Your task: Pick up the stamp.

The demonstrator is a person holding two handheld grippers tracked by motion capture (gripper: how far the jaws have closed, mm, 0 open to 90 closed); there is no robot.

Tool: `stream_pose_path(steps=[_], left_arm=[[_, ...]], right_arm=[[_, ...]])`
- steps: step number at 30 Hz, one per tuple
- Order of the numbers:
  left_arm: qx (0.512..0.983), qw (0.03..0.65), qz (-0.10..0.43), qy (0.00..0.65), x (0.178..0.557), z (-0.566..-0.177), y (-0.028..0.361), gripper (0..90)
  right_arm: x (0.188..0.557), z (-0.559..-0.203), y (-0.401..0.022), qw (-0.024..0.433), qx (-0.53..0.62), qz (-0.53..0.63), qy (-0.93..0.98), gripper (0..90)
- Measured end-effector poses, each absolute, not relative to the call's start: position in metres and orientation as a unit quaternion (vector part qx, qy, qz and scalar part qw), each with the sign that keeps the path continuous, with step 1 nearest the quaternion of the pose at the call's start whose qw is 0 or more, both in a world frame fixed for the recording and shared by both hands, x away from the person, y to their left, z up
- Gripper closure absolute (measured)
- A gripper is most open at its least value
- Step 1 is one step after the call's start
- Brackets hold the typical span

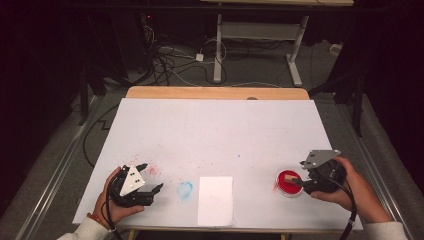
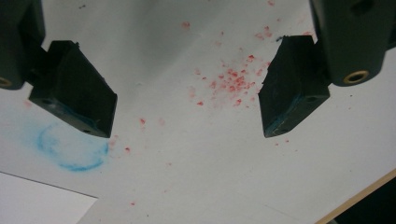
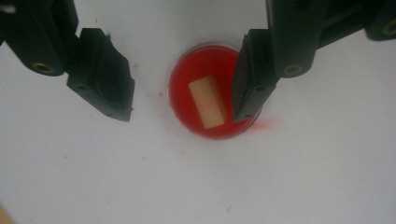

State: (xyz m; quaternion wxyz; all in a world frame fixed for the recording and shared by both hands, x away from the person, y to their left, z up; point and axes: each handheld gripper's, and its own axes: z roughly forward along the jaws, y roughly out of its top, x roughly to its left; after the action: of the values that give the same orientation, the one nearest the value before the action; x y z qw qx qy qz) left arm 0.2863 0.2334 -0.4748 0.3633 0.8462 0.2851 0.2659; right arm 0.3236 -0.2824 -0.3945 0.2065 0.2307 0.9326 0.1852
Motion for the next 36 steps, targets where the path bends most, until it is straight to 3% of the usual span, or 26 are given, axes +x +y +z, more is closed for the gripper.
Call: stream_pose_path(steps=[12, 16, 20, 36], left_arm=[[0.854, 0.364, 0.251, 0.275, 0.288, -0.475, 0.23, 19.8], [0.856, 0.361, 0.249, 0.275, 0.288, -0.475, 0.229, 19.8], [0.856, 0.355, 0.25, 0.281, 0.288, -0.476, 0.229, 19.8], [0.86, 0.35, 0.249, 0.276, 0.288, -0.476, 0.228, 19.9]], right_arm=[[0.342, -0.412, -0.263, 0.172, 0.199, 0.125, 0.957, 53.6], [0.346, -0.419, -0.259, 0.156, 0.194, 0.117, 0.961, 61.1], [0.347, -0.423, -0.257, 0.145, 0.187, 0.129, 0.963, 75.9], [0.344, -0.418, -0.265, 0.152, 0.229, 0.172, 0.946, 76.7]])
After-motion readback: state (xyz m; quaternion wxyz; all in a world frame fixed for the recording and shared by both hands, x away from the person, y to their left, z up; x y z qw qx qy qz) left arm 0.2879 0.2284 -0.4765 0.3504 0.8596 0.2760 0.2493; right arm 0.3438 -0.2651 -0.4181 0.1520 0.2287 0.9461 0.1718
